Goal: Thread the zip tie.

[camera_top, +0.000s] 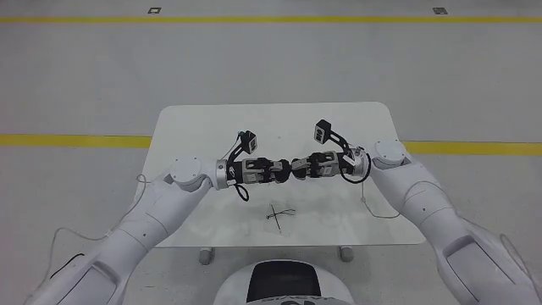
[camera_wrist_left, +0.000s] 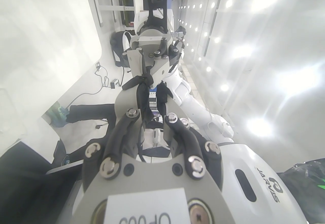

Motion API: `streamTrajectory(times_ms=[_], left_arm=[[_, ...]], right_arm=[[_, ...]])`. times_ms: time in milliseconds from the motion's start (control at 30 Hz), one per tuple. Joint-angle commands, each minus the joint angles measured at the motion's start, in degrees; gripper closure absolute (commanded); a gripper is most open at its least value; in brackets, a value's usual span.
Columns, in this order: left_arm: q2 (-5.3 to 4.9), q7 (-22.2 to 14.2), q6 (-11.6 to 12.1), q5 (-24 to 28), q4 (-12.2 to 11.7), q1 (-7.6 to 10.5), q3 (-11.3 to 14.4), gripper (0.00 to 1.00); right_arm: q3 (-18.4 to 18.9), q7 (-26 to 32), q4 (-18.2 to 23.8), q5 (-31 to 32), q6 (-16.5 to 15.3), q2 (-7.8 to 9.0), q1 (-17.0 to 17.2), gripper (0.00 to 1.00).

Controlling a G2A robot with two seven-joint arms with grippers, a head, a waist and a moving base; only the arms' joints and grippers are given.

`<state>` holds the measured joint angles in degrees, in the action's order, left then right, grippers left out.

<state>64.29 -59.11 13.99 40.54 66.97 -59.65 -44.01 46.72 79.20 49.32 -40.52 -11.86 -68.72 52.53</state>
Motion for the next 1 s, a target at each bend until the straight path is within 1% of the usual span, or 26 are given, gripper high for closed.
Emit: streamTrajectory(times_ms=[0,67,200,333,367,400,433,600,733,867,900,967], left_arm=[[0.05,-0.05,-0.04,0.12,-0.09,-0.03,-0.03,0.91],[0.09,-0.09,-0.09,0.11,-0.17,0.00,-0.03,0.92],[0.17,-0.17,-0.18,-0.03,-0.28,0.06,-0.05,1.00],[0.24,-0.35,-0.18,-0.09,-0.43,0.05,-0.04,1.00],[0.26,-0.37,-0.16,-0.09,-0.48,0.06,-0.05,1.00],[0.28,-0.30,-0.02,-0.03,-0.54,0.04,-0.11,1.00],[0.27,-0.32,0.26,-0.04,-0.57,0.04,-0.23,1.00],[0.06,-0.47,1.10,-0.44,-0.46,-0.17,-1.01,1.00],[-0.36,-0.15,2.52,-1.58,-0.75,-0.71,-2.11,1.00],[-0.97,-0.44,4.42,-2.87,-1.19,-1.57,-3.48,1.00],[-1.20,-0.16,5.49,-3.36,-1.44,-1.87,-4.16,1.00],[-1.56,0.24,5.49,-4.43,-0.81,-2.45,-5.72,1.00]], right_arm=[[0.14,0.13,-0.04,0.11,-0.02,-0.05,0.04,1.00],[0.26,0.22,-0.06,0.21,-0.02,-0.10,0.08,1.00],[0.55,0.37,-0.13,0.37,-0.05,-0.20,0.17,1.00],[0.76,0.44,-0.16,0.58,0.00,-0.30,0.26,1.00],[0.77,0.44,-0.15,0.73,0.05,-0.32,0.25,0.85],[0.82,0.44,-0.16,0.74,0.12,-0.34,0.26,0.02],[0.93,0.44,-0.18,0.57,0.25,-0.36,0.31,0.00],[1.61,0.44,-0.44,0.33,0.41,-0.21,0.46,0.00],[2.82,0.36,-0.78,0.06,0.21,0.12,0.70,0.00],[3.94,-0.25,-0.45,0.48,0.53,0.47,1.08,0.00],[3.94,-0.25,-0.45,0.48,0.53,0.47,1.08,0.00],[3.94,-0.25,-0.45,0.48,0.53,0.47,1.08,0.00]])
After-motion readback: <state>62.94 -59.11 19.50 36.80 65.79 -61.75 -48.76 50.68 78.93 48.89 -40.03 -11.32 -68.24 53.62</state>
